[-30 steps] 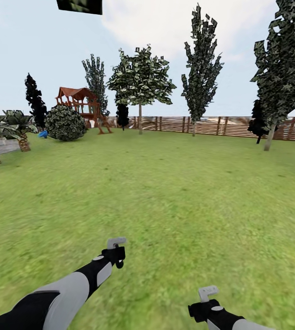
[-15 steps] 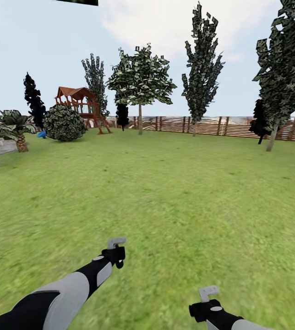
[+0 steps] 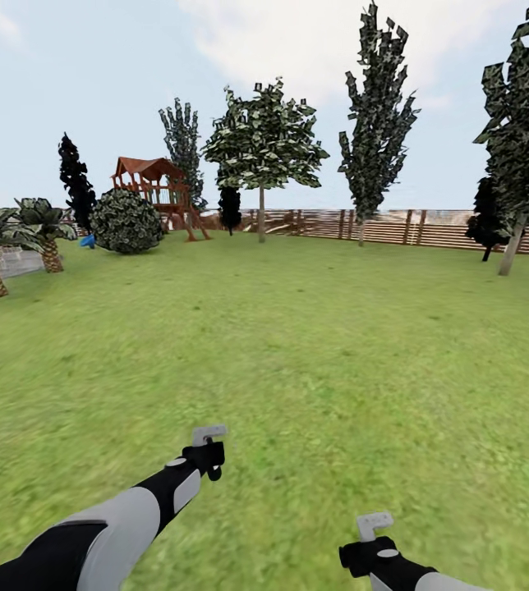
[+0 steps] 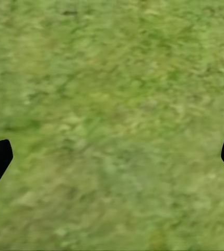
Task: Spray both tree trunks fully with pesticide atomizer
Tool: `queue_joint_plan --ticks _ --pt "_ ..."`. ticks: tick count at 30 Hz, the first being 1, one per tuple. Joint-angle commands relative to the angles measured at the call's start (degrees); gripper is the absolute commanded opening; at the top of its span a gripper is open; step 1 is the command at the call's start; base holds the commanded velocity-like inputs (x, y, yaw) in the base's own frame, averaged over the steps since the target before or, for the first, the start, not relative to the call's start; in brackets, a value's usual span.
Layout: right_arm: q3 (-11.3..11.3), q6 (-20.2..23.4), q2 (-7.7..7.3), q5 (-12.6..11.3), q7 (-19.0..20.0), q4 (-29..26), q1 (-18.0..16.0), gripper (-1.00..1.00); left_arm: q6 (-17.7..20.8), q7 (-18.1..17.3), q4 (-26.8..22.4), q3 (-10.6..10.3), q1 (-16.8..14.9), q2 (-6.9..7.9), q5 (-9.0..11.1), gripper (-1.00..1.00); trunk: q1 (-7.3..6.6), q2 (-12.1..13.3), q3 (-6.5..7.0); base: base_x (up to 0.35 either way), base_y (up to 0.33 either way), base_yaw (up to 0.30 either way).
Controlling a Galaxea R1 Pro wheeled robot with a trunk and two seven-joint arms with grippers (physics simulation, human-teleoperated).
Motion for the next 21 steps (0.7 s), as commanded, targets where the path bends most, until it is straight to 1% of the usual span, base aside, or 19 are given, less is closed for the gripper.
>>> queue_joint_plan --ticks 1,5,11,21 --pt "0.0 0.0 0.0 0.0 0.0 0.0 0.0 1.0 0.0 0.0 0.0 0.0 0.0 0.0 0.0 -1.0 0.0 0.0 0.0 0.35 0.0 0.001" --pt "0.0 0.0 0.0 0.0 0.0 0.0 0.0 1.0 0.0 0.0 0.0 0.0 0.0 0.0 0.0 -1.0 0.0 0.0 -0.01 0.35 0.0 0.01" --pt "0.0 0.0 0.0 0.0 0.0 0.0 0.0 1.0 0.0 0.0 0.0 0.0 0.0 0.0 0.0 -1.0 0.0 0.0 -0.03 0.35 0.0 0.153" --pt "0.0 0.0 0.34 0.0 0.0 0.0 0.0 1.0 0.0 0.0 0.0 0.0 0.0 0.0 0.0 -1.0 0.0 0.0 -0.03 0.35 0.0 0.013"
